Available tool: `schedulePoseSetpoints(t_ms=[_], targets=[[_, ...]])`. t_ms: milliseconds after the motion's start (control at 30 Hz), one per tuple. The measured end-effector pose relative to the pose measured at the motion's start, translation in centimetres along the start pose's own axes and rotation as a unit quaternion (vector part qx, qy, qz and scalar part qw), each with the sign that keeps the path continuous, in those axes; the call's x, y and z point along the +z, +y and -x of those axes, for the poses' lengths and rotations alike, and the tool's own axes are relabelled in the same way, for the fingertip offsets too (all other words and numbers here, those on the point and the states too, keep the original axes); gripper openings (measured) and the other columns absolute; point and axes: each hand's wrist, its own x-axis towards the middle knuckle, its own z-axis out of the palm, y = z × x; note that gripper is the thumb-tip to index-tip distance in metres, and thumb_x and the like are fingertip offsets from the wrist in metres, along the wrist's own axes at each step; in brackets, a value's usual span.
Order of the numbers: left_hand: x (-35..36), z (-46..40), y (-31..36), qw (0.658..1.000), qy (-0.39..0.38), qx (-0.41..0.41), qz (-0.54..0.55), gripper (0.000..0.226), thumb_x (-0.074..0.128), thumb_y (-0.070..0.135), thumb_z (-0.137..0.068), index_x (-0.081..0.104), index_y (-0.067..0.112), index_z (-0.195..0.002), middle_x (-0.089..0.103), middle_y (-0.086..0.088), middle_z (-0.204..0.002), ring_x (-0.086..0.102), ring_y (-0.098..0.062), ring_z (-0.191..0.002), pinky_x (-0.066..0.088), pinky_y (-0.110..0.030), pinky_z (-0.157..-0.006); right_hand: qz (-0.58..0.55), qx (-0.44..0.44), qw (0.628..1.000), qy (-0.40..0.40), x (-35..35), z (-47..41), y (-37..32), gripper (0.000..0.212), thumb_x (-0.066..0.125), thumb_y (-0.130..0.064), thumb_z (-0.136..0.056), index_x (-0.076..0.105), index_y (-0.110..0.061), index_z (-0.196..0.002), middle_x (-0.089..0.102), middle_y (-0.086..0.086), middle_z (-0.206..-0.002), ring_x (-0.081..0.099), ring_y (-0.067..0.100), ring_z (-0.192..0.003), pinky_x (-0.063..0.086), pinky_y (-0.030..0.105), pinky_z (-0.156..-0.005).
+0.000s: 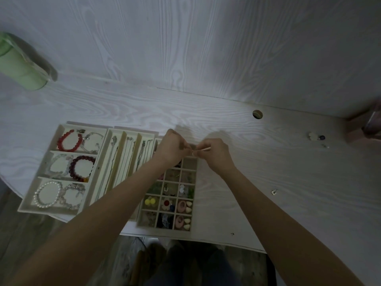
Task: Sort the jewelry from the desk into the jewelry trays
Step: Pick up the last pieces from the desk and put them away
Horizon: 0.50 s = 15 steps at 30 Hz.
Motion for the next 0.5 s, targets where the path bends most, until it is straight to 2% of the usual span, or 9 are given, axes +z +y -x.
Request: schedulePoseSetpoints(t_ms=[67, 167, 233, 300, 400, 467, 500], targets=[[0.5, -0.2, -0.3, 0.999, 0.012, -0.008, -0.032, 0.018, 0.068, 0.018, -0.084, 0.074, 0.007, -0.096, 0.053, -0.009, -0.106, 0.042, -0.017, -0.108, 0.029, -0.012, -0.081, 0.073, -0.033, 0.997, -0.007, 0.6, -0.2, 0.1, 0.008, 0.069, -0.008, -0.083, 0.073, -0.001, -0.083, 0.067, 0.011, -0.091, 0.063, 0.019, -0.088, 0.042, 0.018, -0.069], [1.0, -0.1, -0.7, 0.996, 0.035, -0.001, -0.08, 0.02, 0.07, 0.021, -0.083, 0.074, 0.007, -0.097, 0.046, -0.009, -0.115, 0.043, -0.019, -0.108, 0.034, -0.019, -0.083, 0.15, -0.044, 0.988, 0.0, 1.7, -0.4, 0.3, 0.009, 0.063, -0.013, -0.087, 0.069, -0.007, -0.09, 0.048, 0.004, -0.107, 0.052, 0.019, -0.097, 0.045, 0.028, -0.076], [1.1, 0.0, -0.7, 0.992, 0.04, 0.013, -0.123, 0.019, 0.068, 0.022, -0.085, 0.074, 0.01, -0.099, 0.046, -0.007, -0.117, 0.042, -0.02, -0.11, 0.035, -0.022, -0.084, 0.074, 0.005, 0.997, 0.034, 2.2, -0.2, 0.0, 0.006, 0.058, -0.013, -0.083, 0.056, -0.016, -0.088, 0.048, 0.0, -0.101, 0.051, 0.021, -0.089, 0.044, 0.037, -0.073], [1.2, -0.1, -0.5, 0.984, 0.032, 0.028, -0.171, 0.021, 0.063, 0.026, -0.088, 0.073, 0.015, -0.103, 0.045, -0.006, -0.12, 0.04, -0.021, -0.113, 0.035, -0.027, -0.088, 0.009, 0.03, 0.997, 0.067, 2.8, -0.1, -0.1, 0.013, 0.054, -0.012, -0.079, 0.042, -0.018, -0.083, 0.047, 0.0, -0.089, 0.047, 0.02, -0.075, 0.039, 0.039, -0.065], [1.3, -0.4, -0.2, 0.972, 0.028, 0.049, -0.229, 0.024, 0.057, 0.027, -0.091, 0.072, 0.016, -0.105, 0.042, -0.005, -0.124, 0.037, -0.023, -0.116, 0.032, -0.03, -0.088, 0.001, 0.039, 0.996, 0.077, 3.1, -0.3, -0.2, 0.014, 0.051, -0.007, -0.081, 0.038, -0.013, -0.082, 0.04, -0.001, -0.081, 0.037, 0.016, -0.065, 0.033, 0.038, -0.061], [1.4, -0.6, 0.0, 0.967, 0.024, 0.051, -0.25, 0.023, 0.055, 0.024, -0.091, 0.071, 0.013, -0.104, 0.04, -0.005, -0.125, 0.035, -0.023, -0.117, 0.031, -0.031, -0.089, 0.039, 0.027, 0.996, 0.077, 3.3, -0.6, -0.2, 0.014, 0.048, -0.005, -0.082, 0.037, -0.012, -0.081, 0.037, -0.002, -0.08, 0.033, 0.015, -0.064, 0.031, 0.037, -0.062], [1.5, -0.7, 0.1, 0.964, 0.023, 0.05, -0.258, 0.023, 0.055, 0.023, -0.091, 0.07, 0.012, -0.104, 0.04, -0.005, -0.125, 0.035, -0.023, -0.118, 0.031, -0.031, -0.089, 0.065, 0.017, 0.995, 0.076, 3.4, -0.9, 0.0, 0.013, 0.048, -0.005, -0.083, 0.038, -0.012, -0.081, 0.036, -0.002, -0.082, 0.032, 0.015, -0.065, 0.031, 0.033, -0.06]])
